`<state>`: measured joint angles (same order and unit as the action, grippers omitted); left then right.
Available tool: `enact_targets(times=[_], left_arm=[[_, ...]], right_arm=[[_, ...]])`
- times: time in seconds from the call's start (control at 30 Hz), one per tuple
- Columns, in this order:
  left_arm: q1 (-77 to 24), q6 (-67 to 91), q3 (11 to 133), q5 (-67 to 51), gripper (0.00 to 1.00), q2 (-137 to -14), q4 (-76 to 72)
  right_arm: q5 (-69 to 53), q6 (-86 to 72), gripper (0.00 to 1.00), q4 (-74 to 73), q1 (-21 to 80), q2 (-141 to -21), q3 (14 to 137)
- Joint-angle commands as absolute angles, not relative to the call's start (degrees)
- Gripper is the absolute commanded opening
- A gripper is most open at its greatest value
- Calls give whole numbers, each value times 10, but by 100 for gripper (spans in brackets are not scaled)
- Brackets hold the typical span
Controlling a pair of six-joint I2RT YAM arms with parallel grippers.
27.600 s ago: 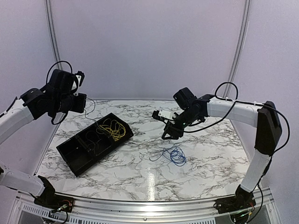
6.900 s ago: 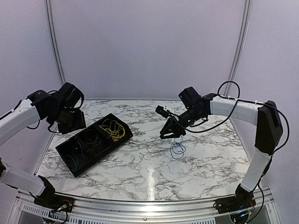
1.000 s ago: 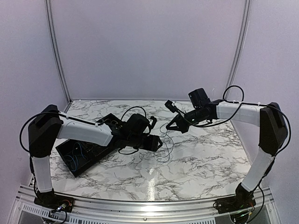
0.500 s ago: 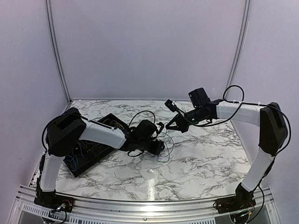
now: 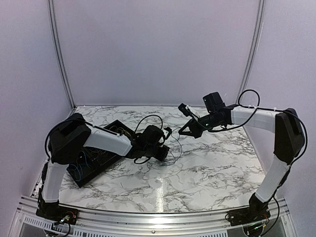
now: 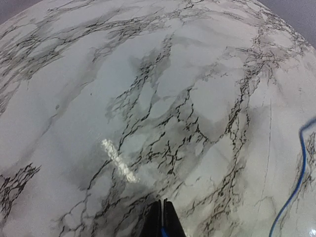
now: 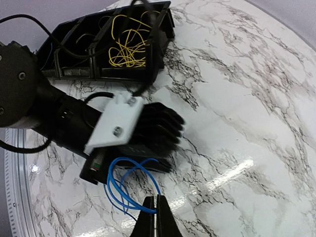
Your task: Untangle the cables
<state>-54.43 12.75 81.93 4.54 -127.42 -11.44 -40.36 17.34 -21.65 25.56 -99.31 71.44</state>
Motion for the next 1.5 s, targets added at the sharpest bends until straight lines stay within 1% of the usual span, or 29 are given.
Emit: enact_targets(times=[0.0, 0.07, 0.1, 0.2, 0.23, 0.3, 0.57, 0.8, 0.93, 1.07, 1.17, 1.47], left_arm=[[-543, 126, 732, 69, 0, -1152, -126], [-543, 135, 682, 88, 0, -1089, -124], [-543, 141, 664, 96, 0, -1060, -114], [-543, 149, 640, 121, 0, -973, -41], [-543, 148, 638, 126, 0, -951, -14], [-543, 150, 637, 147, 0, -911, 51], [-542, 183, 646, 271, 0, -770, 277], [-531, 196, 707, 361, 0, -678, 470], [-516, 255, 738, 404, 0, -628, 556], [-501, 306, 785, 428, 0, -598, 615], [-494, 323, 798, 438, 0, -576, 635], [-468, 391, 736, 445, 0, -552, 676]], right_arm=[[-387, 162, 0, -217, 228, -968, 704], [-386, 173, 1, -217, 228, -958, 684], [-386, 180, 8, -219, 229, -953, 674], [-396, 206, 33, -231, 229, -944, 656], [-401, 219, 36, -238, 229, -942, 656], [-402, 237, 40, -247, 229, -938, 656], [-419, 207, 41, -228, 229, -953, 666], [-432, 197, 40, -229, 233, -970, 682], [-434, 195, 40, -229, 241, -981, 690], [-437, 191, 40, -225, 253, -985, 693], [-433, 196, 40, -226, 262, -985, 693], [-425, 206, 40, -232, 272, -980, 690]])
